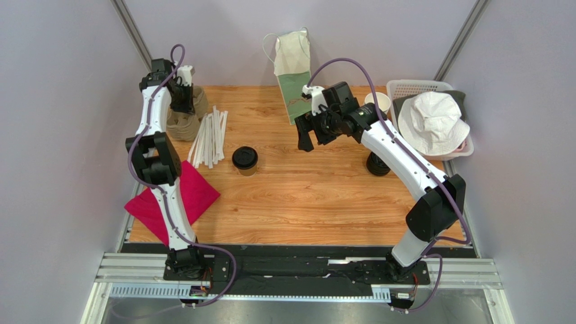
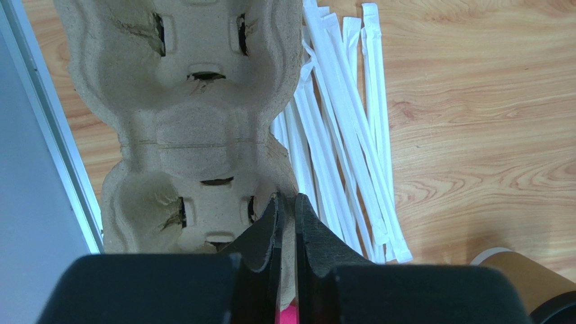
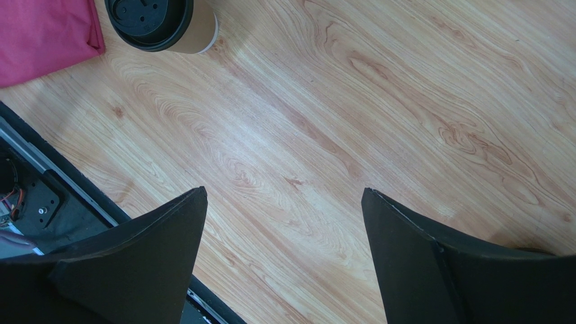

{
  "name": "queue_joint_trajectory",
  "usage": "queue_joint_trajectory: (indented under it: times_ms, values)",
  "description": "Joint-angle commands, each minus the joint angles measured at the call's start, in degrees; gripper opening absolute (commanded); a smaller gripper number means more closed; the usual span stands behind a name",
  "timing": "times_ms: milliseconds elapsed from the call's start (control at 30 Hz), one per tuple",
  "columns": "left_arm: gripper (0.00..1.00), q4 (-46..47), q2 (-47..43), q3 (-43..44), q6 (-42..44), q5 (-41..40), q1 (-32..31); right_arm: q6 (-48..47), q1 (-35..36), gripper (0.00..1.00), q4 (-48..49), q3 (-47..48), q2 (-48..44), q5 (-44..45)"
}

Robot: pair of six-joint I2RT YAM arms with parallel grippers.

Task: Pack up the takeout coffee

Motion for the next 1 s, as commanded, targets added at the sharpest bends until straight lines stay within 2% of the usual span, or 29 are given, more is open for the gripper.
queue_joint_trajectory:
  times_ms: [0,67,667,967]
  values:
    - [0.06,1.8,-3.1,2.4,-0.6,-0.1,-0.1,0.8,-0.5,0.9,0.5,2.5,-0.3,-1.0]
    - [0.0,1.9,-3.7,2.4,-0.4,-0.5,-0.1,0.8,-0.5,0.89,0.5,2.4,-0.3,-1.1]
    - [0.0,5.4,-10.5,-1.2,1.9,-5.4,-0.1,1.2,-0.5,0.89,0.5,2.0,-0.6,-1.9]
    - [0.0,7.6,-15.7,-5.9,4.3,-5.8,-0.2,1.3,-0.5,0.9,0.6,1.7,-1.0,-2.1]
